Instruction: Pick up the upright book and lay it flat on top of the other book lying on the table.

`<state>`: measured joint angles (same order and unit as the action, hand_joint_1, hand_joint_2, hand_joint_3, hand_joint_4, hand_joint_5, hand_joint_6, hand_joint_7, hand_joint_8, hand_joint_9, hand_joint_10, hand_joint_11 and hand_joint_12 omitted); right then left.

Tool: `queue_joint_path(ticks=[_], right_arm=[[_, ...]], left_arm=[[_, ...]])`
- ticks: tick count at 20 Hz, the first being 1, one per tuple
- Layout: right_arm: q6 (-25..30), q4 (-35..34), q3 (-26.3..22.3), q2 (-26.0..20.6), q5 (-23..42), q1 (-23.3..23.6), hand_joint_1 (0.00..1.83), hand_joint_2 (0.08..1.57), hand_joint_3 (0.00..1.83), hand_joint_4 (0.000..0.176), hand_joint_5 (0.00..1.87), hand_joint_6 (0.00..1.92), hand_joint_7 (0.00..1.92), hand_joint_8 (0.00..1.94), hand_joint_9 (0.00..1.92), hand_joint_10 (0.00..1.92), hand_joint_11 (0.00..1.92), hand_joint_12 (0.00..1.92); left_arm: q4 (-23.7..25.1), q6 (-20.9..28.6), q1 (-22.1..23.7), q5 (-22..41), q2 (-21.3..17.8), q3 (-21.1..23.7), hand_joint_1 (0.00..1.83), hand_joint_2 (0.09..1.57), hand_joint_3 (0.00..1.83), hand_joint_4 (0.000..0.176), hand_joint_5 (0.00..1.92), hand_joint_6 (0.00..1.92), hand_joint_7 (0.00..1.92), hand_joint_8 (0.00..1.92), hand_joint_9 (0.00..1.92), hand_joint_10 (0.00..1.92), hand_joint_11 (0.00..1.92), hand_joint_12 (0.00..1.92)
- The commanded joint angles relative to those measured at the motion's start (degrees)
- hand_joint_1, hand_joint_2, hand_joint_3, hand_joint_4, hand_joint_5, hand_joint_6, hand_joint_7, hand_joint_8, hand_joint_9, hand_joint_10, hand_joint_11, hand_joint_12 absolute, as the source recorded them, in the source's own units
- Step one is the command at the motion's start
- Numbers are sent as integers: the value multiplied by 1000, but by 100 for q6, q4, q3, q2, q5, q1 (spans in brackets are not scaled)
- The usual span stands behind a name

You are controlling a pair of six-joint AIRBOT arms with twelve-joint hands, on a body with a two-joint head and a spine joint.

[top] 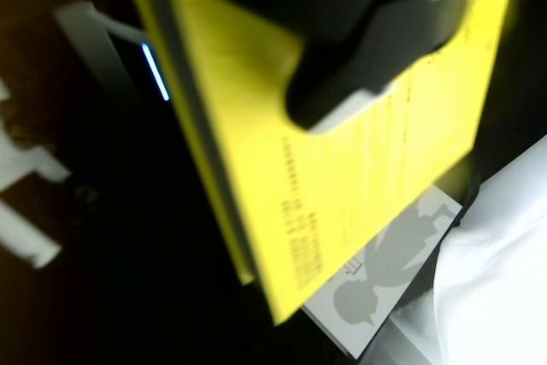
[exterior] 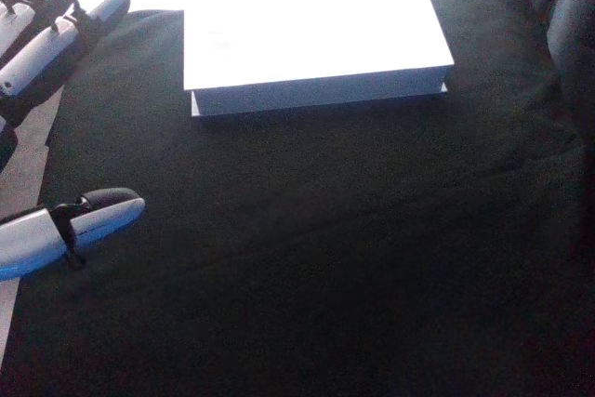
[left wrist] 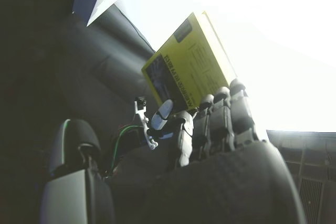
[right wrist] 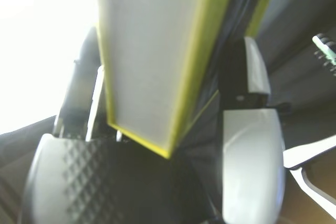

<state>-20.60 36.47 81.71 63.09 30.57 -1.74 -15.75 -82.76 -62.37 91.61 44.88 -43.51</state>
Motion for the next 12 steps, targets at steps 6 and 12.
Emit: queue_joint_path(ticks=[6,12], right_arm=[[-19,-255,319,268,213,-74,1249,1164,0,0,737,1163,1032,1109,1041,1329,841,1760],[-18,-826,649,540,248,-1063,1271,1120,3,0,808,1093,1135,911,1177,1139,892,1702]], left_arm=[[165,3,109,758,-46,-49,563,999,0,176,0,0,0,0,0,0,0,0],[151,3,111,759,-70,-49,539,1014,4,163,0,0,0,0,0,0,0,0]])
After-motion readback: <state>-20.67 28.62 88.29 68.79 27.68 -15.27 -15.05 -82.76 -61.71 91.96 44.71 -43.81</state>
